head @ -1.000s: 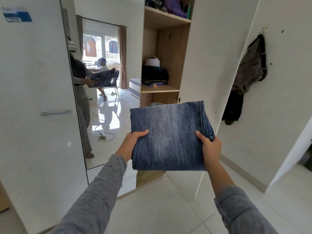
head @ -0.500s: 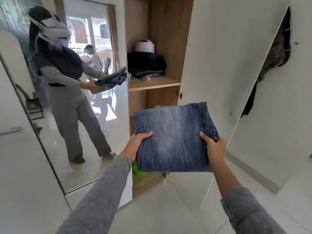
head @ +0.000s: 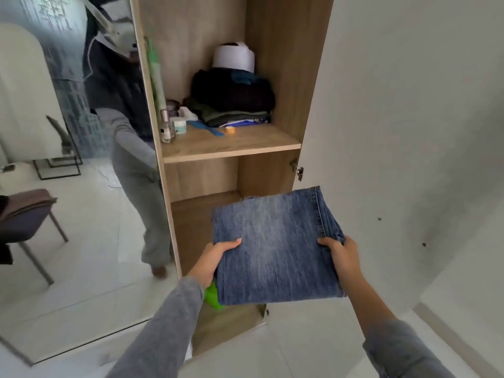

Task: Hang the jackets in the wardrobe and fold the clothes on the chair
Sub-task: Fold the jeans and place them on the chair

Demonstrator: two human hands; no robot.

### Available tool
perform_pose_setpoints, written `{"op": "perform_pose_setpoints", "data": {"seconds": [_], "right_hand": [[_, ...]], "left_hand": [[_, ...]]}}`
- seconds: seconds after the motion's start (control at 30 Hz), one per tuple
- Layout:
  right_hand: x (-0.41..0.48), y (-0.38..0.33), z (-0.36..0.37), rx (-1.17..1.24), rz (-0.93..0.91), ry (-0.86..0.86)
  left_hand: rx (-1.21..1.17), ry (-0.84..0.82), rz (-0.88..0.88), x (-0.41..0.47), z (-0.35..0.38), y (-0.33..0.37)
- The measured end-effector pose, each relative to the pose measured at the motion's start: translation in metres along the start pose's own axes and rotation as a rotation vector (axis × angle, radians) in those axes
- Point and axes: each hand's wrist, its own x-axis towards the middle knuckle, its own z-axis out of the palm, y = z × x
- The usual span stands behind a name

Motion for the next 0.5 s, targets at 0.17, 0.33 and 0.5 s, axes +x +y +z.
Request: {"op": "perform_pose_setpoints", "data": {"seconds": [0.17,0.33,0.5], "right_hand": [[0.065,0.032,0.048,-0.056,0.082,-0.125],[0.148,0.075,0.118,-0.136,0.16,-0.232],[0.227,0.116,0.184,-0.303,0.147,-0.362]], "left_hand": [[-0.004,0.097,-0.043,0.061,-0.023,-0.011],[-0.018,0.252,-0.066,0.151,-0.06,-0.025],[-0.032,0.331,-0.062,0.225,-0.087,-0.046]]}}
